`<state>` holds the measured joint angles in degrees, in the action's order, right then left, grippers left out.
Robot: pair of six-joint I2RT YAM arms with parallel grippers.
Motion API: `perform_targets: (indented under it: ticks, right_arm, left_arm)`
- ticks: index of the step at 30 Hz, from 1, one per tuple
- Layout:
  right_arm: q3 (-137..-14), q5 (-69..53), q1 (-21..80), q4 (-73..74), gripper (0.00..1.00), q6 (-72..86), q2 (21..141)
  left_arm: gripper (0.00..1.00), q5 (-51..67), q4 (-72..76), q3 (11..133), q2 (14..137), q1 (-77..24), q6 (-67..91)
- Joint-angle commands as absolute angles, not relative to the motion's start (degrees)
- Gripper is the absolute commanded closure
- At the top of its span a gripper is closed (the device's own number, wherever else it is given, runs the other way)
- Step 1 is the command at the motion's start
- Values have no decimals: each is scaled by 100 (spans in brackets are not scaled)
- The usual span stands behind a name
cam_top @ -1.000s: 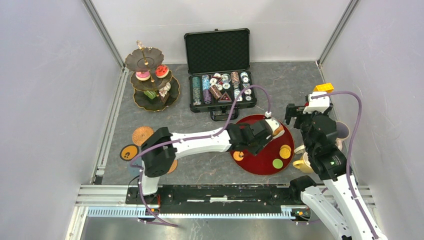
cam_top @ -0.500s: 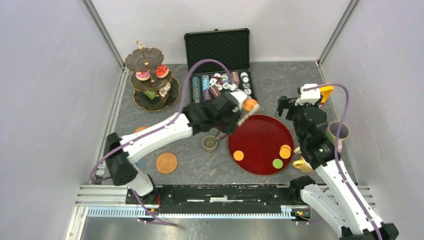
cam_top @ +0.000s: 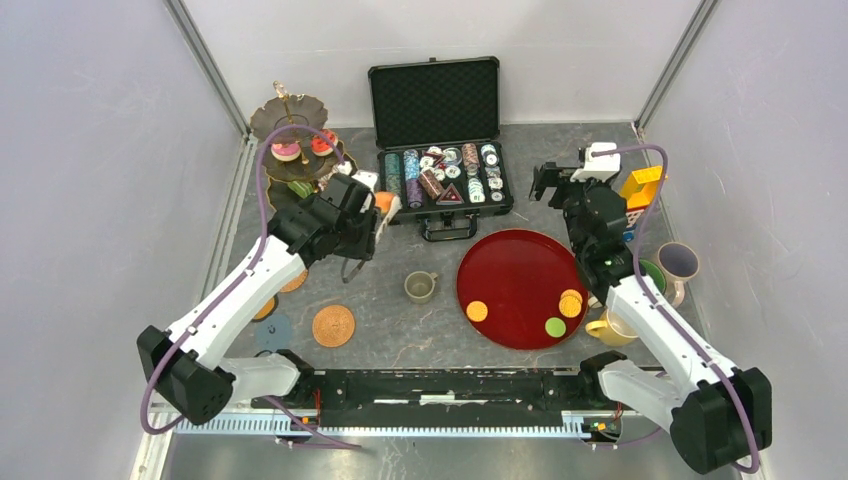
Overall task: Serve the afternoon tea
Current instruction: Pick up the desert from the tray, then place the desert on the desert table.
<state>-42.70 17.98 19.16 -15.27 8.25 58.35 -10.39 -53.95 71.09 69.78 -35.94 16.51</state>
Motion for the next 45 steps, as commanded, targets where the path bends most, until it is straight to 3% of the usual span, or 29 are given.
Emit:
perform_targets:
  ticks: [1,7,20,34,38,45]
  right_arm:
    - [-3914,2077,1932,-2112,2,628,5886]
    - [-3838,2118,1938,-1979,2,229,6047]
    - [-3238,2332,1934,-2128,2,-653,6022]
    - [-3135,2185,1933,-2292,2,-704,6129]
    - [-3133,2154,1929,-2304,2,-694,6130]
    - [-3129,2175,1935,-2309,2,-703,6147]
  left_arm:
    - [74,-1086,-5326,6825,6985,-2962,1481]
    - [80,-862,-4750,6469,7089,-2167,1559]
    - [78,-839,-3722,5913,7076,-812,1746]
    - [79,-948,-3260,6003,7812,-173,1652]
    - [68,-700,-3035,6062,7988,-37,1635]
    - [62,-409,-2971,6090,8287,-9,1591]
